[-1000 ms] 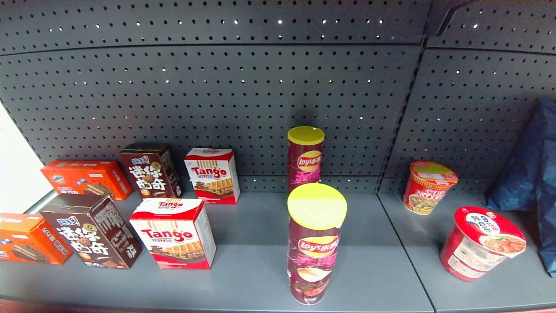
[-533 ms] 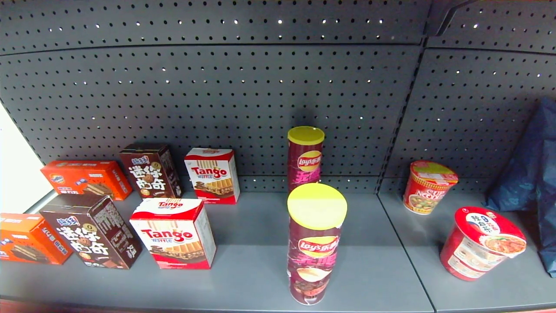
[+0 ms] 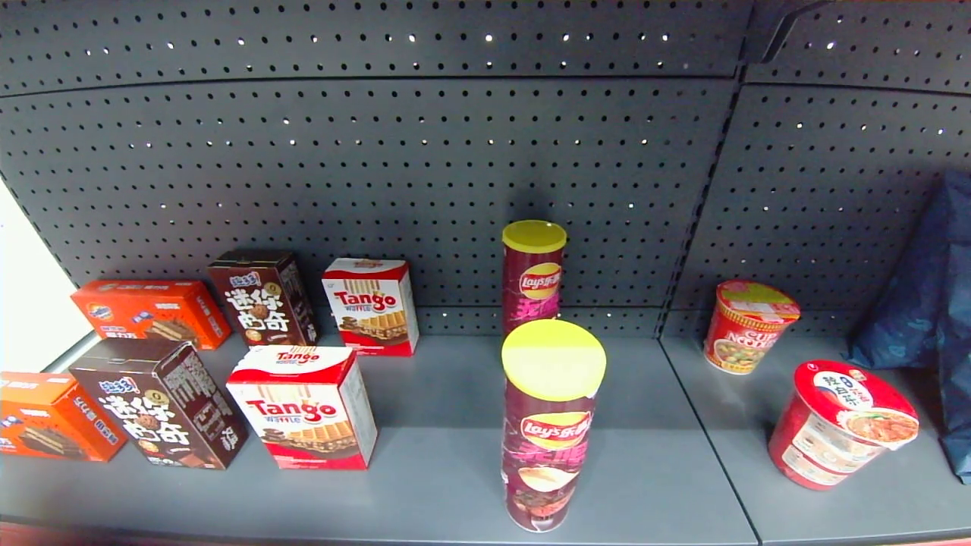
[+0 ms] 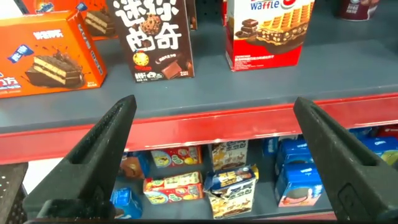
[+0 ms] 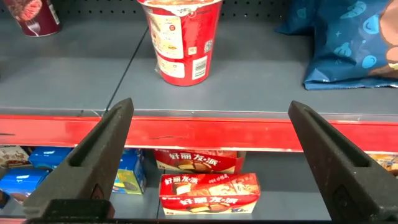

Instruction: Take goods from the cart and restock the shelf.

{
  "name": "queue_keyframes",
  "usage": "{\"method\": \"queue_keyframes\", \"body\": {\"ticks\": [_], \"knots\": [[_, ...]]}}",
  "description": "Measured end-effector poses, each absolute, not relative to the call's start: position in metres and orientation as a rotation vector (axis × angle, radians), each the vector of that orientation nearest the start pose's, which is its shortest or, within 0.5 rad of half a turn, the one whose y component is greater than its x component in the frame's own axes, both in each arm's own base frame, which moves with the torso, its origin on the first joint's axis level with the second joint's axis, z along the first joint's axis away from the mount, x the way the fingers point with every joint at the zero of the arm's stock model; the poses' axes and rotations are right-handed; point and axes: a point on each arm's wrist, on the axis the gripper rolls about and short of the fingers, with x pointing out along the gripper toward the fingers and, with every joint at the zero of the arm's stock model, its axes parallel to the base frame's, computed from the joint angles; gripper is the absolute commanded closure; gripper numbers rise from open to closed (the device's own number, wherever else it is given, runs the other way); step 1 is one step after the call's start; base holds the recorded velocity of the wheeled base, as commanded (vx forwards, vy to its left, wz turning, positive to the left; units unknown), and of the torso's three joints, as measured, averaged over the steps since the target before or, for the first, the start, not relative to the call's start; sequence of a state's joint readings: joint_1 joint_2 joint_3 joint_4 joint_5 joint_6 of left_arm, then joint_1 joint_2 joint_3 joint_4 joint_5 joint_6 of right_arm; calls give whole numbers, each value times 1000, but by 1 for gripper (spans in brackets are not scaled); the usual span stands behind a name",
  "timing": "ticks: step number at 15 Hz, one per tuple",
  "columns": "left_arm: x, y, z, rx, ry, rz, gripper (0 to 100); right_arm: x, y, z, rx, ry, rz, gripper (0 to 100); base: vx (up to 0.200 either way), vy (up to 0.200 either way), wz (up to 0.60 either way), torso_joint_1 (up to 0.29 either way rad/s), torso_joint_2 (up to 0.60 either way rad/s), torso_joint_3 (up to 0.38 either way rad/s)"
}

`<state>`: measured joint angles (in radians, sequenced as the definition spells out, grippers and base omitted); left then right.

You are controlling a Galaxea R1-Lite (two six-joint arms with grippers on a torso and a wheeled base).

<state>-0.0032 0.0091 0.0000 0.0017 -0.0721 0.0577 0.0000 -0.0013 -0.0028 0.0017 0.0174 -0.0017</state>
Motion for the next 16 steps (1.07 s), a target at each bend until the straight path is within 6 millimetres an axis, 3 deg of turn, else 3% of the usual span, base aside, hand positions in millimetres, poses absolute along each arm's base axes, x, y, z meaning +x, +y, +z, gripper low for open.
{"method": "queue_keyframes", "body": {"ticks": [3,16], "knots": [[-22,-1,76,61,8,-72,0,-23,0,76,-1,-2,17,0,-133,0,0,0,2,3],[-22,-1,75,53,8,-72,0,-23,0,76,-1,-1,17,0,0,0,0,0,0,0]]}}
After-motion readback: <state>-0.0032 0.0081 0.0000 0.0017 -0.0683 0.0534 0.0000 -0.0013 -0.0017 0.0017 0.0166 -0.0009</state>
